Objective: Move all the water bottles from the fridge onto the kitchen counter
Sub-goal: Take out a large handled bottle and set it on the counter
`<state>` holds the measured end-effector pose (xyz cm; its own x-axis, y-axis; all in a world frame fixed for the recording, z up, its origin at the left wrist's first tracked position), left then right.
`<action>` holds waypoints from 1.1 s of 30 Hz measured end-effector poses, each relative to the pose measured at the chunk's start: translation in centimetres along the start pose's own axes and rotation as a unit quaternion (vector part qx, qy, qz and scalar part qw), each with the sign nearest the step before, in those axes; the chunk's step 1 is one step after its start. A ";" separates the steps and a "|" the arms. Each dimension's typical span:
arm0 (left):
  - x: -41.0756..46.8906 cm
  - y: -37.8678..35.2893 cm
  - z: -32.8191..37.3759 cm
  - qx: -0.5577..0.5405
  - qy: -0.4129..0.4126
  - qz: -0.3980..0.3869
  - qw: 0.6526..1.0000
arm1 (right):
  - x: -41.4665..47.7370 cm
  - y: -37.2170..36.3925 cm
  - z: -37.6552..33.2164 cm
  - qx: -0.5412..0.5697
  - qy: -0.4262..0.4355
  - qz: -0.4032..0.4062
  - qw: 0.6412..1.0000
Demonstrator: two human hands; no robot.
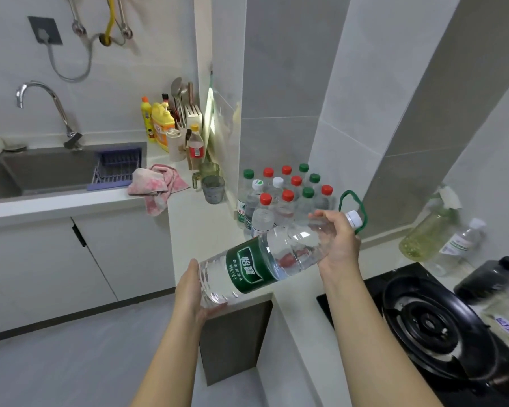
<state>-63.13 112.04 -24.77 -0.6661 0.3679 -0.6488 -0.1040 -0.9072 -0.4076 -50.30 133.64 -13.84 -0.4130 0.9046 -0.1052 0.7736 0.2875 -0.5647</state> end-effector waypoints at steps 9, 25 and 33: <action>8.9 -0.7 3.4 0.033 0.072 -0.027 0.996 | 4.5 -4.2 3.6 -0.033 -0.017 0.046 0.998; 15.6 -1.9 -1.0 0.270 0.083 -0.041 0.958 | 9.1 -5.0 5.0 -0.217 0.050 0.026 0.974; 16.7 -3.7 -3.7 0.382 -0.039 -0.052 0.922 | 10.0 -6.1 5.9 -0.332 0.103 -0.018 0.938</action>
<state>-71.14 122.31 -36.52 -0.6712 0.4727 -0.5710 -0.6407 -0.7574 0.1260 -61.99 139.08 -16.32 -0.3956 0.9127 0.1021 0.9179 0.3895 0.0754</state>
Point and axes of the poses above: each hand's wrist, its own x-axis towards the middle knuckle, its own y-axis out of the back of the hand, z = x × y, the point moved 7 cm from there along x, towards the middle knuckle, and after that the axes turned 3 degrees about -z, right-handed, at the moved point
